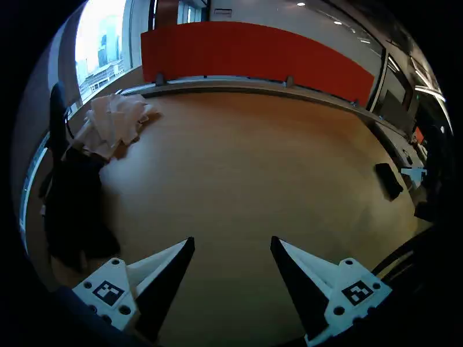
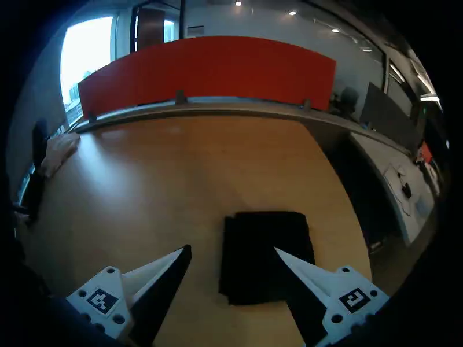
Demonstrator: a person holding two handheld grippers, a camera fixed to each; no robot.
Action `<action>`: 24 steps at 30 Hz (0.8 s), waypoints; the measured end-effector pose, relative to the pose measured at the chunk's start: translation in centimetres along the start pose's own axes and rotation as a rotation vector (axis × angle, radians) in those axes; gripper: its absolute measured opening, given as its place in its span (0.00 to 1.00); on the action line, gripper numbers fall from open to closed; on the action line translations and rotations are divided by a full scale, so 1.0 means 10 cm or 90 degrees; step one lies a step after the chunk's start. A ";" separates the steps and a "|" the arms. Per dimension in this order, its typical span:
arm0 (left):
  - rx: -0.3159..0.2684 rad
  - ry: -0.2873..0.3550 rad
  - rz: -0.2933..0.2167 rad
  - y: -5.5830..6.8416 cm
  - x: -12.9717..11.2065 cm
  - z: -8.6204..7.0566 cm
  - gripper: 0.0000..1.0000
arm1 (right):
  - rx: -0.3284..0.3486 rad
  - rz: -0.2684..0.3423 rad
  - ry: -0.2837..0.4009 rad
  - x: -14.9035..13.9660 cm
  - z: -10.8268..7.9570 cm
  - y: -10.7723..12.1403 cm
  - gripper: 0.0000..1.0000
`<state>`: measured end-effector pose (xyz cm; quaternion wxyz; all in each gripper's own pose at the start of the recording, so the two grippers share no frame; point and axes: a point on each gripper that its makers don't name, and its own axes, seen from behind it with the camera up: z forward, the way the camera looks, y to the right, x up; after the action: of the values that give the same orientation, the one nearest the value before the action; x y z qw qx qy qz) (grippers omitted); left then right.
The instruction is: Fold towel
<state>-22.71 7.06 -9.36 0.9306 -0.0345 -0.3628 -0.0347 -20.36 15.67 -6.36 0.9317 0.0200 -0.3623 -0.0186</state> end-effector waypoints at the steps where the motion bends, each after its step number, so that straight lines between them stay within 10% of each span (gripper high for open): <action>1: 0.000 0.002 0.000 0.00 0.01 0.01 0.98 | -0.001 0.002 0.010 0.03 -0.01 -0.01 1.00; 24: 0.019 0.200 0.000 -0.23 0.95 0.01 0.98 | -0.033 0.016 0.257 1.00 -0.48 -0.25 1.00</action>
<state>-16.04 4.45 -2.74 0.9763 -0.0151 -0.2132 -0.0345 -9.79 12.83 -3.25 0.9857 -0.0054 -0.1679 -0.0122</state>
